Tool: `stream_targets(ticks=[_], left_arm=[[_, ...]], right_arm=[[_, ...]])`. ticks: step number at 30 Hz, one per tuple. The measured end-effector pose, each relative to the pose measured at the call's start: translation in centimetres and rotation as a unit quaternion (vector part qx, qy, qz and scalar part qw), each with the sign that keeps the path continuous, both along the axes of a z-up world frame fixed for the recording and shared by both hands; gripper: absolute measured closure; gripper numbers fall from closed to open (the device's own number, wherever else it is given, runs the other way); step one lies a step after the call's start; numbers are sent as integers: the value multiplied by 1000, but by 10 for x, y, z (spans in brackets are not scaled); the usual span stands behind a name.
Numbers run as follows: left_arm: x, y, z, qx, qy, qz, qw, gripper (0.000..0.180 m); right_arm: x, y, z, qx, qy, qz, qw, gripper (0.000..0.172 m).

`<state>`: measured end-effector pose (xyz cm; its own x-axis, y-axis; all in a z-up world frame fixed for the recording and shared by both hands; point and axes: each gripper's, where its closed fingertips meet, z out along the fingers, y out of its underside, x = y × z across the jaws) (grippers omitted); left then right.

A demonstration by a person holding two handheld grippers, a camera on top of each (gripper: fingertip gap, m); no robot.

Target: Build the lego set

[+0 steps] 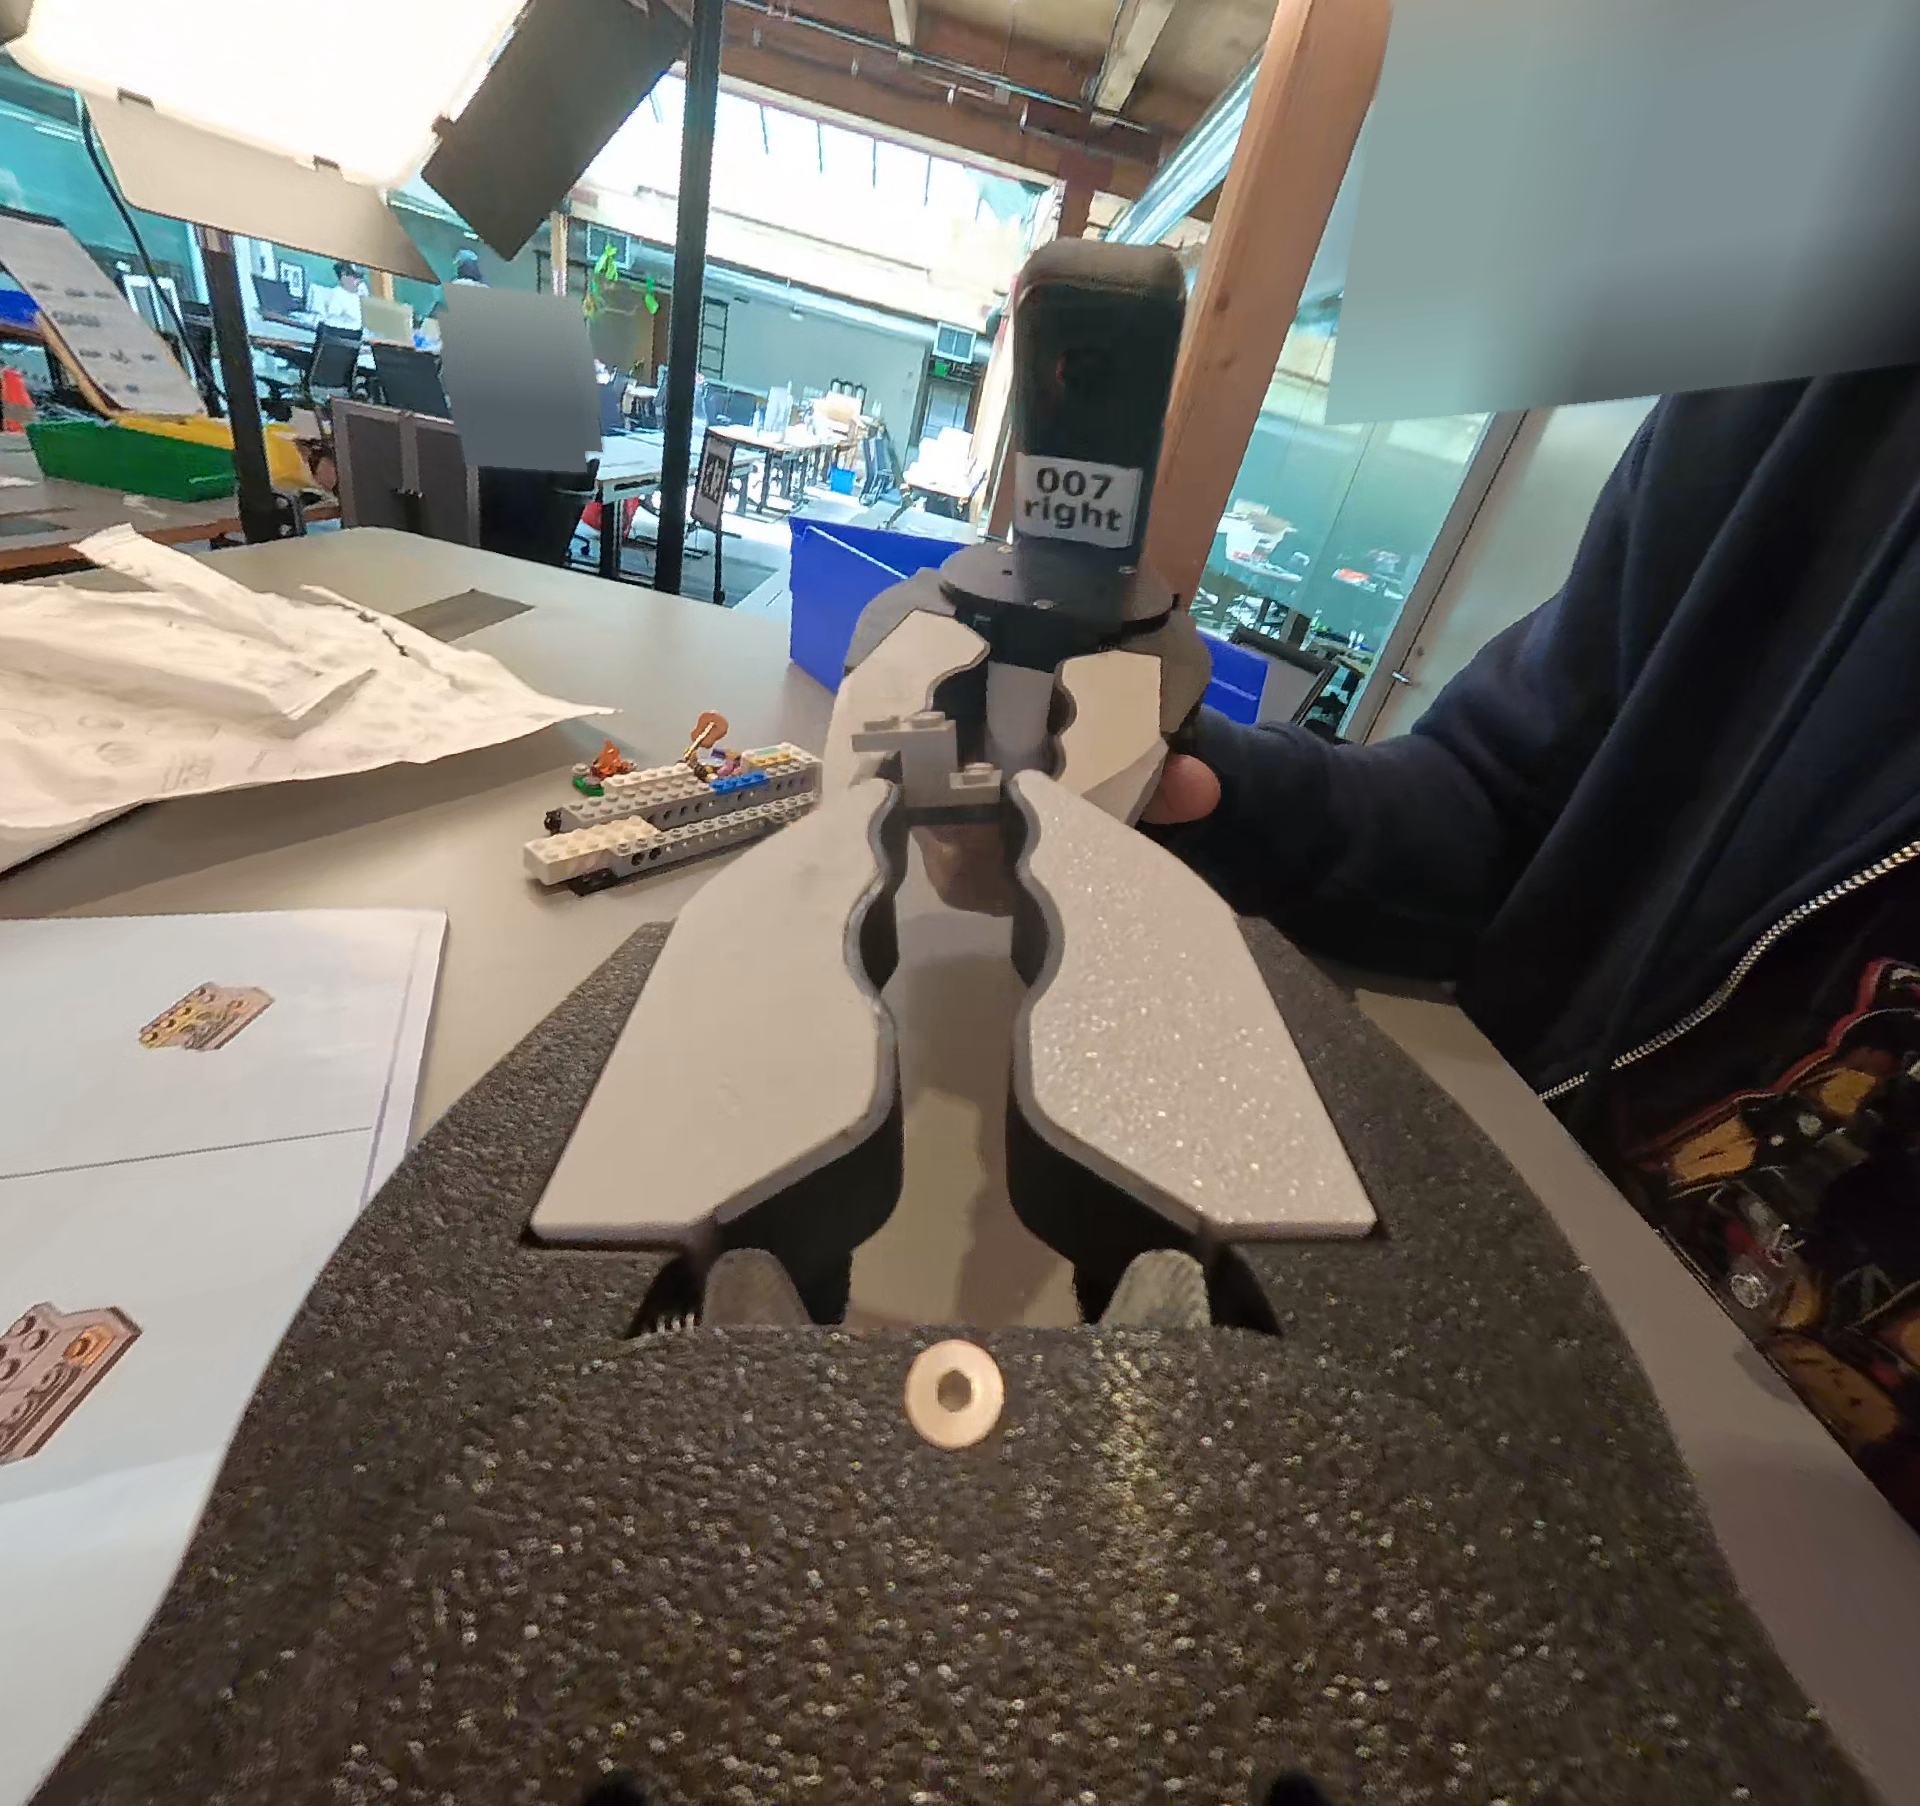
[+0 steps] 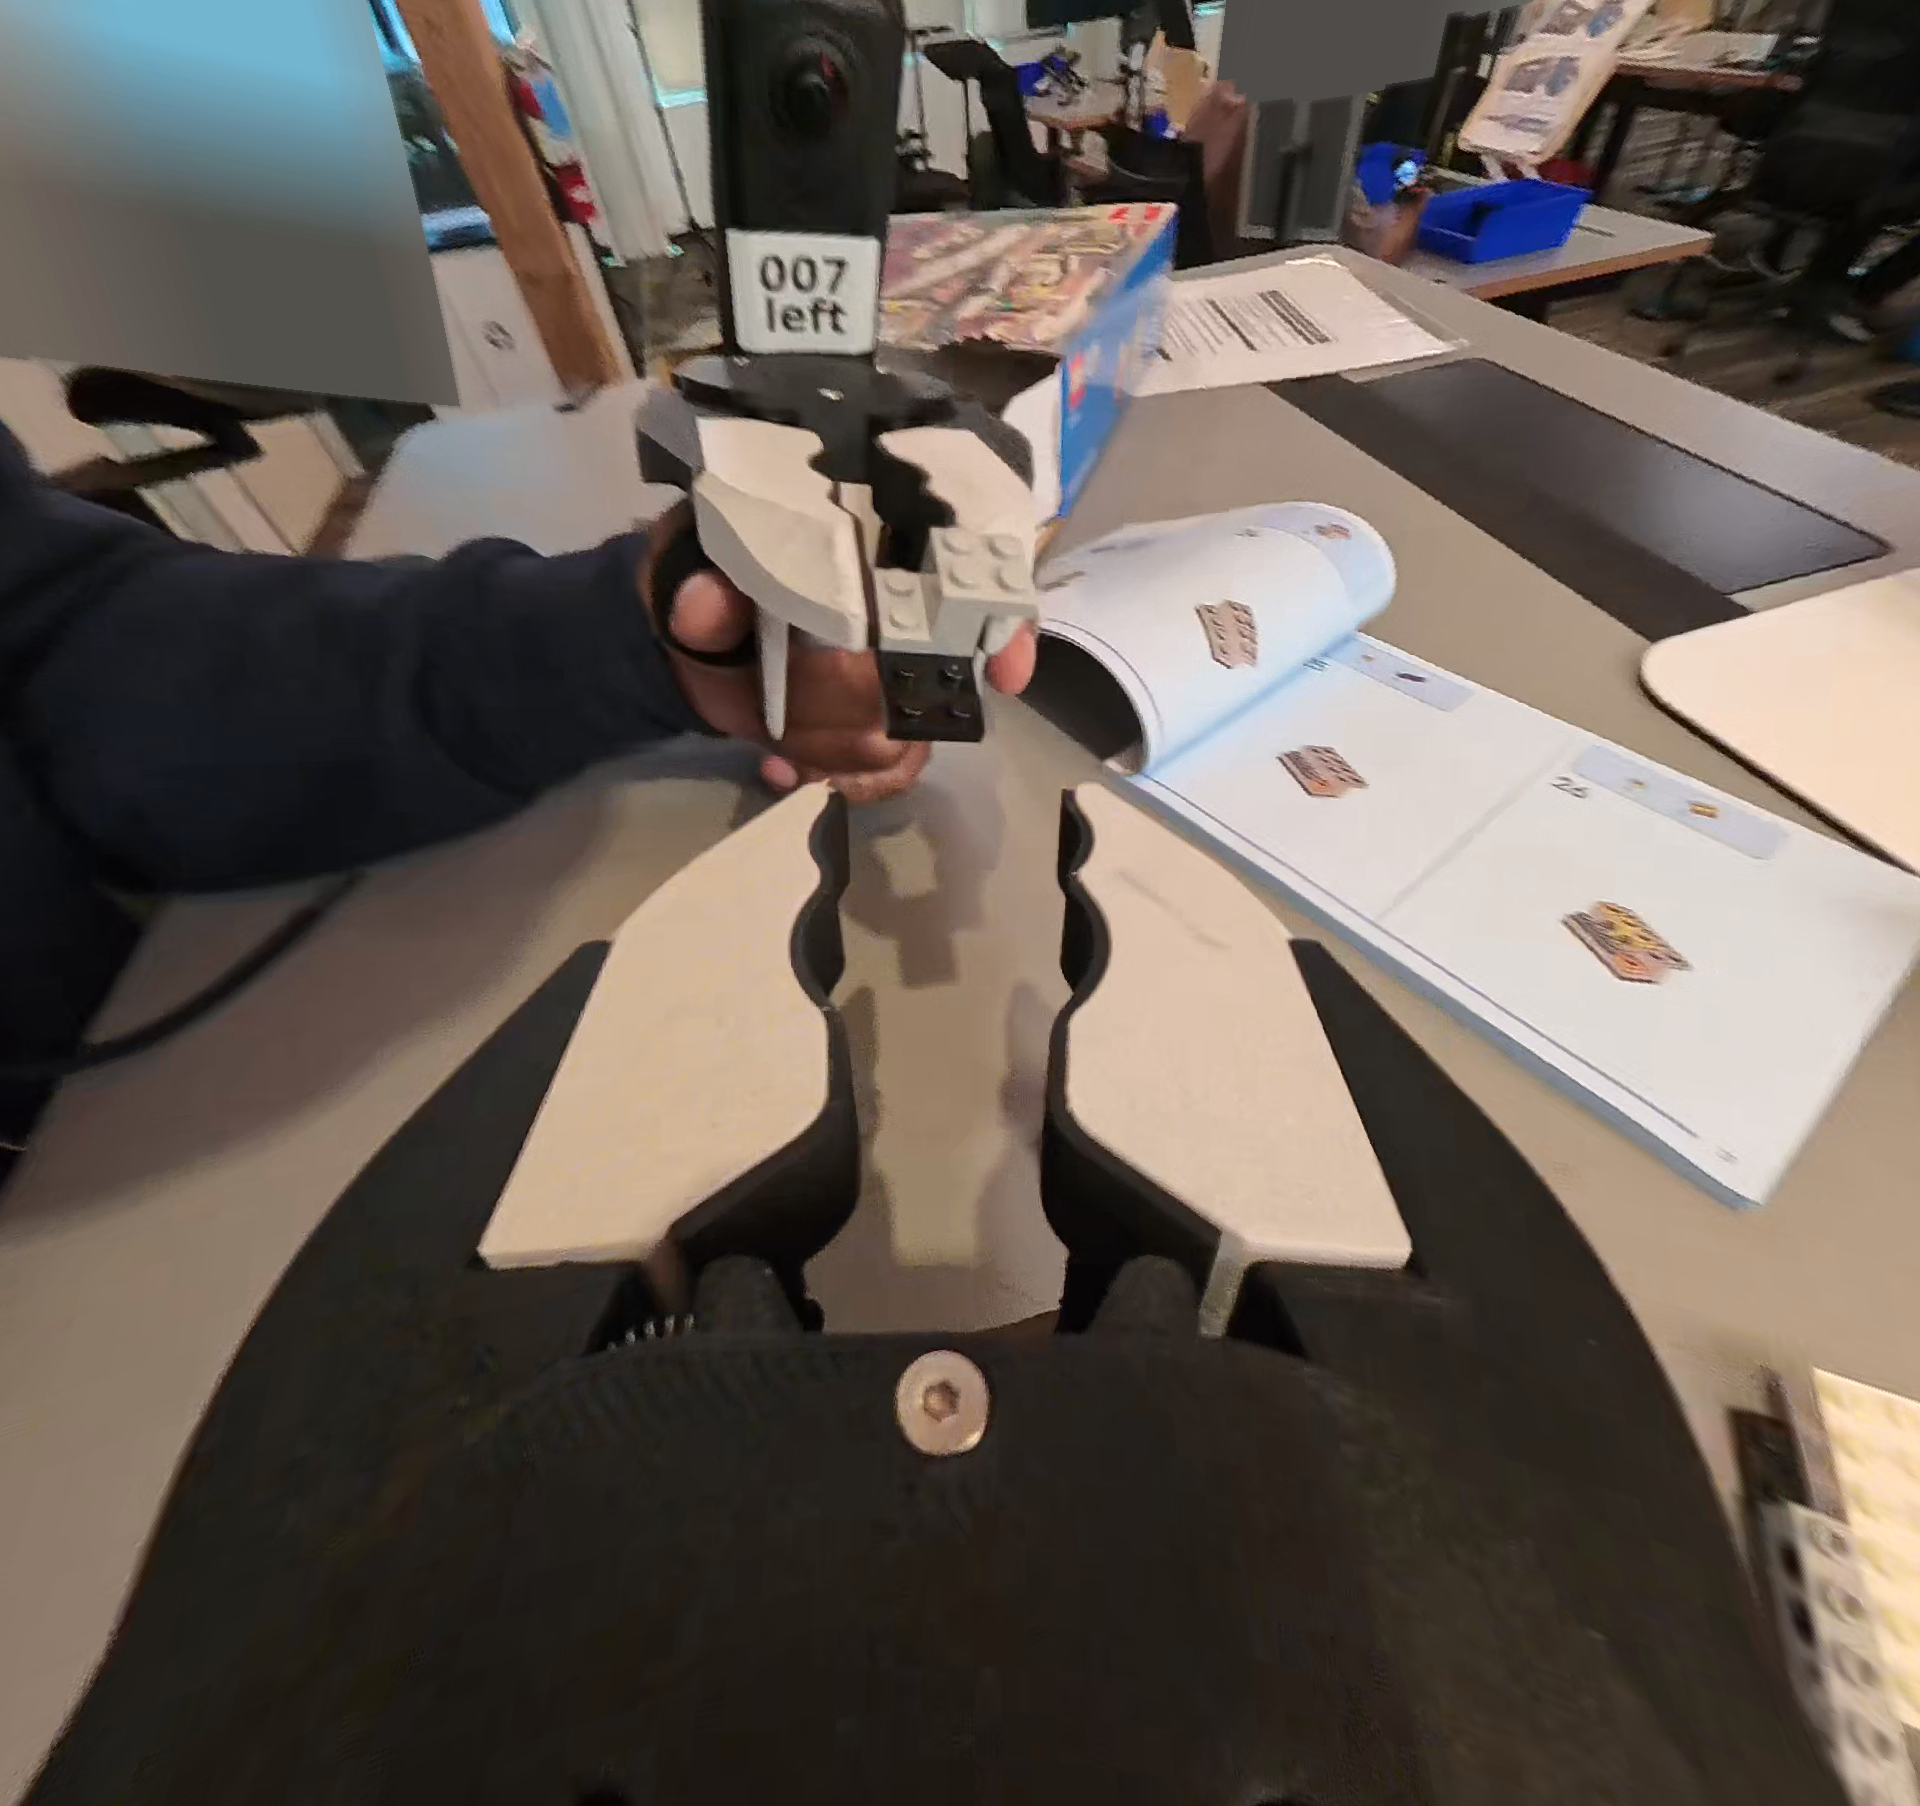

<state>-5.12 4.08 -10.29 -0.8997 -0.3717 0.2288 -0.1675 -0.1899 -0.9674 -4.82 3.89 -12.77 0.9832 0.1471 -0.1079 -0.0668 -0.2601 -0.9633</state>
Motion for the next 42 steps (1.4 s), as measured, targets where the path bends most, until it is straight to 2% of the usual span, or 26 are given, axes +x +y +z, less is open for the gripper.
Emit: stream_targets(ticks=[4, 10, 25, 35, 38, 42], left_arm=[[-1, -5, -1, 3, -7, -7, 1000, 164], [-3, -9, -4, 13, -12, -13, 1000, 164], [-14, -19, -14, 43, 2, -52, 998, 164], [-18, -22, -16, 62, -15, -57, 996, 163], [-12, -17, -13, 59, -29, -32, 997, 163], [-7, -8, -4, 43, -53, -3, 998, 163]], right_arm=[[-7, 1, 9, 27, 29, 20, 999, 138], [-6, -1, 13, 37, 41, 20, 998, 155], [-15, -9, 4, 9, 12, 61, 998, 155], [-18, -11, 5, 8, -8, 67, 998, 155], [-7, -16, -5, -22, -29, 46, 998, 147], [23, -26, -41, -110, -60, -8, 992, 141]])
